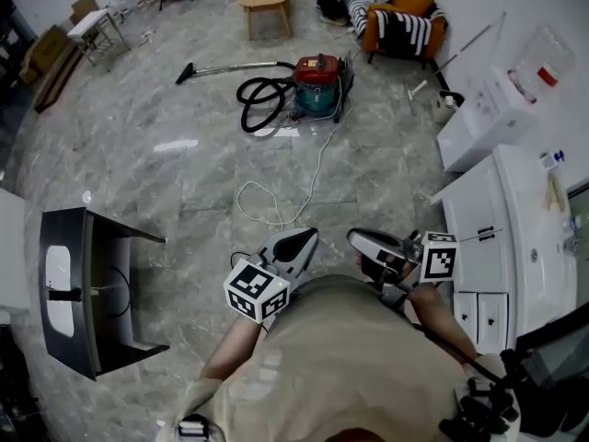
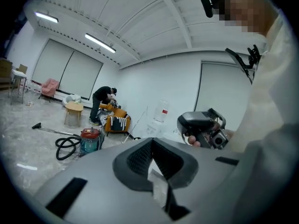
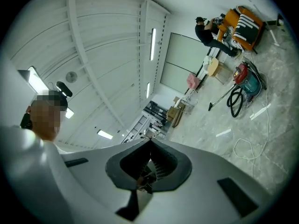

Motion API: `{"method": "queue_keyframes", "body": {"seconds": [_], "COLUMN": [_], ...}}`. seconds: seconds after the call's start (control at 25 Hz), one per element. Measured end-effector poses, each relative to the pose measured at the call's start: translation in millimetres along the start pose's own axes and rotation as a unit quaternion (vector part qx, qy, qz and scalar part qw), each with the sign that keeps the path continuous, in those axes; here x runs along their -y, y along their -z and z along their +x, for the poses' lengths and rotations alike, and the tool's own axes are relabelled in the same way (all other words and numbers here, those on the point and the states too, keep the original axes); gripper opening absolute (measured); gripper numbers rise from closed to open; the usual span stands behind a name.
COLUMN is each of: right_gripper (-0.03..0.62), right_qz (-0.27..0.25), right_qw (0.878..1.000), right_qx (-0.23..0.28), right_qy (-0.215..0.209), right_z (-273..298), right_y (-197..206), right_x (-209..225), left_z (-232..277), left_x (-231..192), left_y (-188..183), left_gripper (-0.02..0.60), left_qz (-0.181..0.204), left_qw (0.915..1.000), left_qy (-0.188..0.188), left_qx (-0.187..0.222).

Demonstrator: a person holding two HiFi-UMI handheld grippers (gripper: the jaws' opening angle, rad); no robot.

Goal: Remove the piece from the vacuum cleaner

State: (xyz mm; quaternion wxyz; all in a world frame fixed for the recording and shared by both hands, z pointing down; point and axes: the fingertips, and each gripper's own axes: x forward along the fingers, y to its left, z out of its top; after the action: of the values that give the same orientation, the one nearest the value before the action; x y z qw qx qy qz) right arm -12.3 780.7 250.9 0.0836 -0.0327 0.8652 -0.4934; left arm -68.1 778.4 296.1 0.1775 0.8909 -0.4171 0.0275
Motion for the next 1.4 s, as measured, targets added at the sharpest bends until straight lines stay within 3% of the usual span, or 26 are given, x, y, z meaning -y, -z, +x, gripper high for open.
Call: {"method": "queue_keyframes", "body": {"seconds": [0.4,0.96,1.4], "right_gripper": [0.002,0.002,0.002], "right_qz": [0.0,0.042,0.056], "right_qw": [1.0,0.999,0.997], "right_qx": [-0.019,0.011,0.06], "right_qy": [0.025,0.002,0.01], "right_z": [20,11,-49], "right_y": [0,-47,-130], "right_x": [10,51,108], "left_z": [1,50,161], "left_x": [-28,-59,-53], "left_y": [8,-6,-32], "left_gripper": [0.003,0.003,0.003], "left_qz": [-0.045,-0.028,0.009], "left_qw": [0.9989,0.9981,0.996], "left_qy": [0.01,-0.03,-0.015], "left_qx": [-0.008,-0.046,-0.087]}}
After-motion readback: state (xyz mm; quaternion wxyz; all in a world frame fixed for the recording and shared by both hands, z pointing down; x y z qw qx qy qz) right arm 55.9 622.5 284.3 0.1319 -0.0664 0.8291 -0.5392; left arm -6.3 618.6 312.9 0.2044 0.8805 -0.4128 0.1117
